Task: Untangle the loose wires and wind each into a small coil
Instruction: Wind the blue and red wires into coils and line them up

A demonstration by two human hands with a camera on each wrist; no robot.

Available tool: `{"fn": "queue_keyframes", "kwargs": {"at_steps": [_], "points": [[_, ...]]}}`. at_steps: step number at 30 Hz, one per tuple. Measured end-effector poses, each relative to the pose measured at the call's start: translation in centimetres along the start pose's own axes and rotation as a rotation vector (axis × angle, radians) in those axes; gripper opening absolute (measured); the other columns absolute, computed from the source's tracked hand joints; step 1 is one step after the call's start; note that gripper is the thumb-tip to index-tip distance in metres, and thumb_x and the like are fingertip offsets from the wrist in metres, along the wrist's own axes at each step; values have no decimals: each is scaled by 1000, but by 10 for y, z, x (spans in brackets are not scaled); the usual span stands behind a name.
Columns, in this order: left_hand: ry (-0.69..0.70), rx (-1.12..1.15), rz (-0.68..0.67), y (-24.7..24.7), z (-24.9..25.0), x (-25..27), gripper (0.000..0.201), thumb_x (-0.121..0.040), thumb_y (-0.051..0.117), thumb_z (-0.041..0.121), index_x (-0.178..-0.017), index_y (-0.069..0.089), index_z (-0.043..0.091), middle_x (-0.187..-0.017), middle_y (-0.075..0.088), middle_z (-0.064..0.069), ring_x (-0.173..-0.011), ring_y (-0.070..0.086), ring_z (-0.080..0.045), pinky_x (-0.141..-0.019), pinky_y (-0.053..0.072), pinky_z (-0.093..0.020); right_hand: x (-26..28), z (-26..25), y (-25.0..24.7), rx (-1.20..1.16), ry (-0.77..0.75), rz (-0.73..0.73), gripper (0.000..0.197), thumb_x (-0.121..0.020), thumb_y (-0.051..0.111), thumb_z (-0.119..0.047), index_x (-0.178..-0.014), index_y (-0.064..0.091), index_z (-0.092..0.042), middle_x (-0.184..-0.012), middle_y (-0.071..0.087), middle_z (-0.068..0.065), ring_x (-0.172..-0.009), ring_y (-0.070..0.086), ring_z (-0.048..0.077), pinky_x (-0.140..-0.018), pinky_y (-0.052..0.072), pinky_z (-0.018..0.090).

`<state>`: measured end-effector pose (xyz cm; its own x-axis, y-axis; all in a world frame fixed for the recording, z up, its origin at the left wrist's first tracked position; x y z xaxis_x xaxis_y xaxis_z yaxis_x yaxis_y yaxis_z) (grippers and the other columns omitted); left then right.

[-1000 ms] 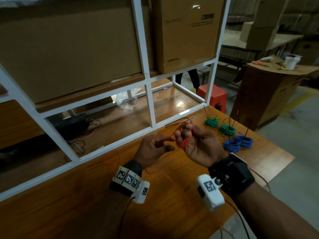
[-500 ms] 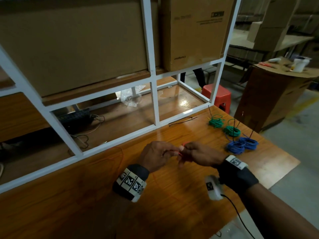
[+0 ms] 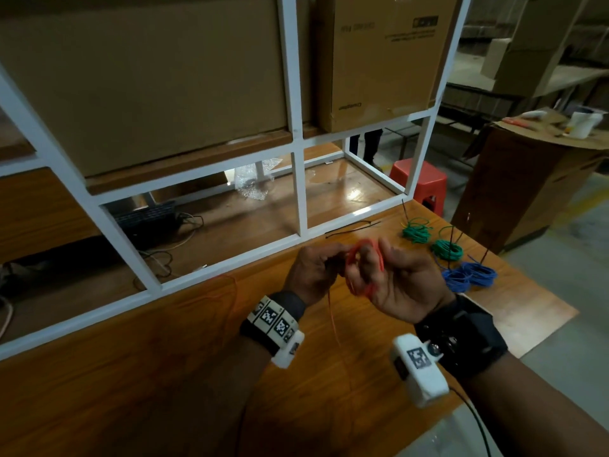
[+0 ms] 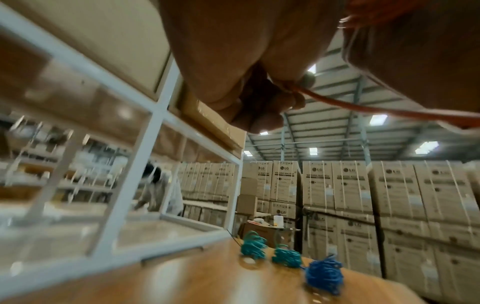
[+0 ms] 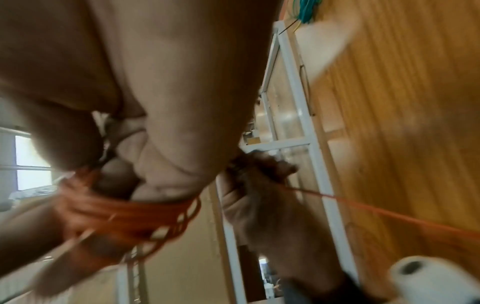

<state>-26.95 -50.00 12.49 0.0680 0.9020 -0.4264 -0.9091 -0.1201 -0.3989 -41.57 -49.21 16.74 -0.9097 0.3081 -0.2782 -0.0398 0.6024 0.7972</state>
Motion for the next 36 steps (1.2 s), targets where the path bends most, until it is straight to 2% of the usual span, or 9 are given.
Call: {"fn": "queue_keyframes", "kwargs": {"at_steps": [4, 7, 11, 13, 19, 23, 30, 34, 36], "points": [[-304, 207, 1, 34, -4, 21, 17, -101, 59, 24, -101, 72, 35, -64, 61, -3, -54, 55, -19, -51, 49, -35, -6, -30, -5, 69, -437, 442, 37, -108, 43, -27, -117, 60, 4, -116, 74, 24, -122, 67, 30, -108, 52, 35], [-400, 273, -75, 46, 3, 34, 21, -99, 63, 34, -105, 75, 19, -61, 55, -2, -54, 49, -20, -50, 45, -30, 4, -45, -26, 636, -566, 767, 42, -112, 33, -30, -122, 61, -1, -115, 76, 14, -119, 68, 28, -101, 54, 36], [-441, 205, -158, 39, -1, 41, 21, -98, 64, 31, -99, 75, 13, -59, 56, 11, -57, 54, -11, -54, 49, -32, 23, -49, -48, 1832, -250, 962, 35, -111, 42, -33, -102, 75, -24, -117, 72, -6, -116, 63, 12, -93, 51, 36], [-439, 104, -165, 27, -5, 42, 19, -97, 66, 31, -93, 74, 14, -58, 59, 17, -56, 55, 0, -56, 50, -31, 31, -45, -56, 2023, 83, 912, 27, -108, 48, -29, -95, 72, -23, -108, 69, -8, -105, 66, 11, -84, 51, 33], [-287, -231, -220, -8, 5, 25, 15, -95, 65, 39, -87, 72, 29, -71, 61, 15, -63, 54, 5, -61, 41, -22, 45, -9, -59, 1532, 693, 579, 46, -111, 37, -43, -105, 71, -12, -93, 80, 0, -85, 68, 11, -86, 49, 32], [-250, 28, -105, -14, 15, 7, 14, -92, 72, 28, -90, 75, 14, -67, 65, 15, -59, 56, 2, -55, 48, -23, 42, 3, -45, 898, 437, 385, 60, -111, 29, -44, -109, 66, 3, -94, 75, 20, -109, 65, 41, -95, 52, 41], [-292, 435, 21, 13, 22, 10, 23, -85, 75, 35, -92, 76, 13, -78, 66, -9, -67, 57, -26, -50, 46, -30, 24, 3, -18, 212, 86, 108, 43, -109, 36, -31, -109, 66, 0, -99, 76, 18, -111, 70, 26, -106, 52, 36], [-509, 521, -48, 39, 16, 27, 15, -99, 62, 22, -91, 74, 16, -67, 52, -4, -54, 42, -16, -48, 36, -26, 10, -22, -13, 137, -319, 426, 41, -108, 40, -33, -104, 67, -3, -107, 77, 19, -118, 69, 27, -110, 48, 38], [-595, 569, -156, 48, 15, 40, 19, -99, 63, 26, -104, 74, 11, -65, 50, -1, -51, 38, -10, -45, 35, -23, 13, -37, -20, 491, -467, 688, 41, -110, 37, -34, -106, 64, -4, -111, 76, 18, -119, 68, 29, -102, 53, 40]]}}
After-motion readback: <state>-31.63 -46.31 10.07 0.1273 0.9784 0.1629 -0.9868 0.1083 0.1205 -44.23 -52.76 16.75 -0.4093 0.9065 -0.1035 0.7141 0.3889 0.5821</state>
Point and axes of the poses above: each hand's wrist, its own x-axis away from the middle knuckle, its own y-axis out of the palm, z = x × y, the point moved 4 cm from there along -x, towards the middle knuckle
